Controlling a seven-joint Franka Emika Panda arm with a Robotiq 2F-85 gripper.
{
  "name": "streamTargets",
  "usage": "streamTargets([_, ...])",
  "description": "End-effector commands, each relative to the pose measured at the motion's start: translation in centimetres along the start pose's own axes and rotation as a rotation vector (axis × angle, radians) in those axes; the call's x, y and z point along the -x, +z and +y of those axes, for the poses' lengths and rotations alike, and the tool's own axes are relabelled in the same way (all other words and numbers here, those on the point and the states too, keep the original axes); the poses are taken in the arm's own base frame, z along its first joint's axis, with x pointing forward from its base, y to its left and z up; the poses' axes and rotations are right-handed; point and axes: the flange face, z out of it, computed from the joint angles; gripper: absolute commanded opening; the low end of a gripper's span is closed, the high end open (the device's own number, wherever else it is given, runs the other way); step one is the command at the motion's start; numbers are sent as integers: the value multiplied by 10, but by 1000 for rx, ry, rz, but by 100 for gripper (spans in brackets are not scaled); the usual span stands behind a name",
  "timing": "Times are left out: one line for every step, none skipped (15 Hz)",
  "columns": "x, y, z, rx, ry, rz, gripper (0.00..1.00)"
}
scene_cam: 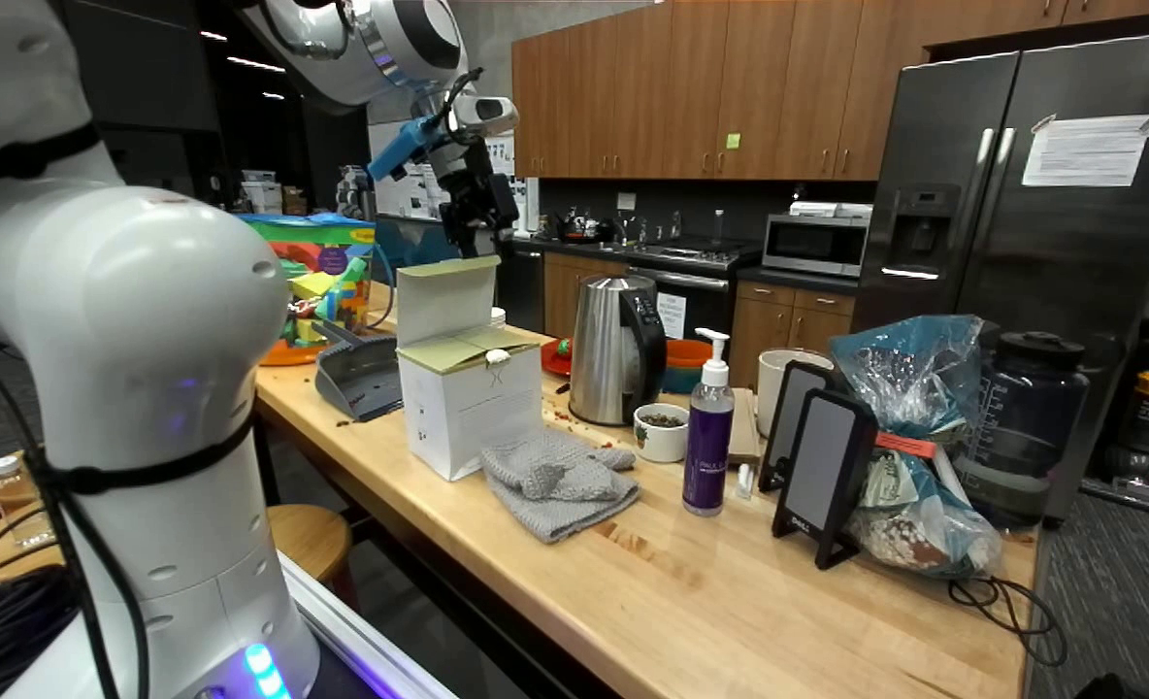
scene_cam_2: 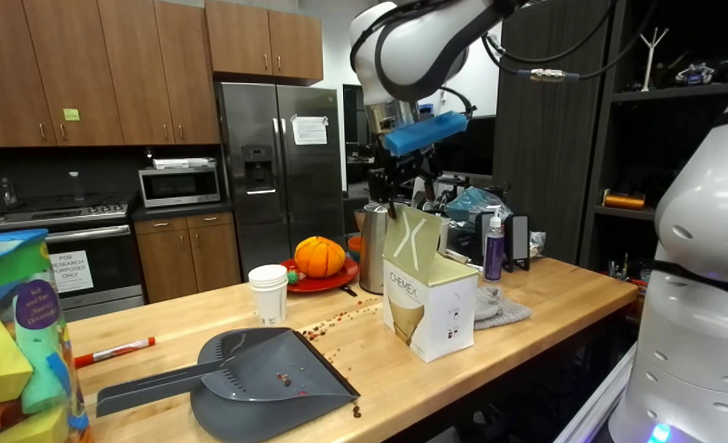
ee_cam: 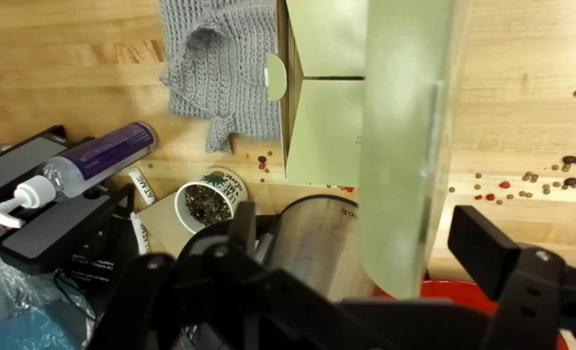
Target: Close the lid on the box
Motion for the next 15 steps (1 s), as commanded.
streamTargets([-4, 2, 16, -23, 18, -23, 100])
streamTargets([-5, 3, 19, -24, 22, -27, 100])
streamTargets([-6, 4, 22, -25, 25, -30, 100])
streamTargets([-7, 5, 24, -25, 28, -33, 100])
streamTargets([-8, 6, 26, -26, 31, -35, 100])
streamTargets([-9, 7, 27, -26, 33, -37, 100])
streamTargets([-9, 7, 29, -26, 36, -38, 100])
streamTargets([-9, 7, 30, -26, 37, -39, 100])
streamTargets([-9, 8, 31, -26, 38, -40, 100])
streamTargets([-9, 8, 32, -25, 40, -42, 100])
streamTargets([-9, 9, 34, -24, 41, -45, 100])
streamTargets([-8, 11, 36, -23, 40, -50, 100])
streamTargets([-7, 13, 38, -22, 35, -54, 100])
streamTargets([-6, 15, 40, -23, 25, -60, 100])
streamTargets([-4, 17, 42, -24, 16, -65, 100])
